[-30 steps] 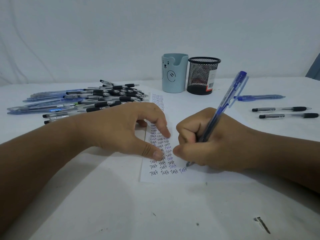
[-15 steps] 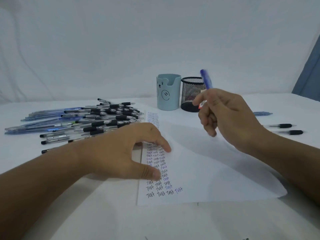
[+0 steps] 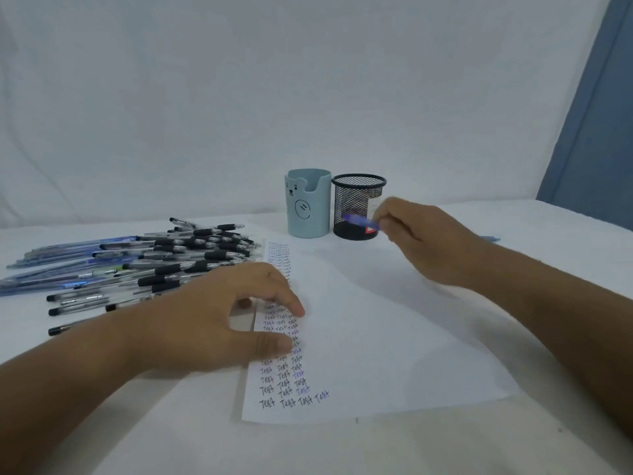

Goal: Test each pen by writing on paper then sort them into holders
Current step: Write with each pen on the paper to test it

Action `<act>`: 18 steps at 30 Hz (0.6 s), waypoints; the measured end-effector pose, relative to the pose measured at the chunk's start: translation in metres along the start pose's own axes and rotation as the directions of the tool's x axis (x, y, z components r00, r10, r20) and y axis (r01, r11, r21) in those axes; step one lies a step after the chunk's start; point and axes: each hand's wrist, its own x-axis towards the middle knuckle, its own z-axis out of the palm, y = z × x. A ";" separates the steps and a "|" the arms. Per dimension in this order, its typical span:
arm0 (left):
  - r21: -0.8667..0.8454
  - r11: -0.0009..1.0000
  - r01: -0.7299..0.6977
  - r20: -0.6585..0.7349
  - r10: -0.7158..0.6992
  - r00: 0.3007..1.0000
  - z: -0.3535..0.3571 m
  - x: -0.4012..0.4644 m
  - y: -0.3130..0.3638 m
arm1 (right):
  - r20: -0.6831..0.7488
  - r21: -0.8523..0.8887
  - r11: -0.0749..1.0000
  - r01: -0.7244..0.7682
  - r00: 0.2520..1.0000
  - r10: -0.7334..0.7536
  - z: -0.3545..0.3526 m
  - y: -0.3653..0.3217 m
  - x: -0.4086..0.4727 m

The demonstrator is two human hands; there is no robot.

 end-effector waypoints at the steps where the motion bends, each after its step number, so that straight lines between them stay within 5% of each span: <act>1: 0.004 1.000 0.008 -0.012 -0.008 1.000 0.000 0.002 -0.001 | 0.008 -0.074 0.997 -0.011 1.000 0.012 -0.005 0.014 0.004; 11: 0.069 0.995 -0.067 -0.162 0.078 0.984 -0.007 0.005 -0.005 | 0.125 -0.369 0.885 -0.284 0.928 0.350 -0.048 0.082 0.006; 18: 0.233 0.958 0.165 -0.268 -0.100 0.958 -0.058 -0.011 -0.014 | 0.099 -0.297 0.923 -0.245 0.954 0.284 -0.040 0.071 0.005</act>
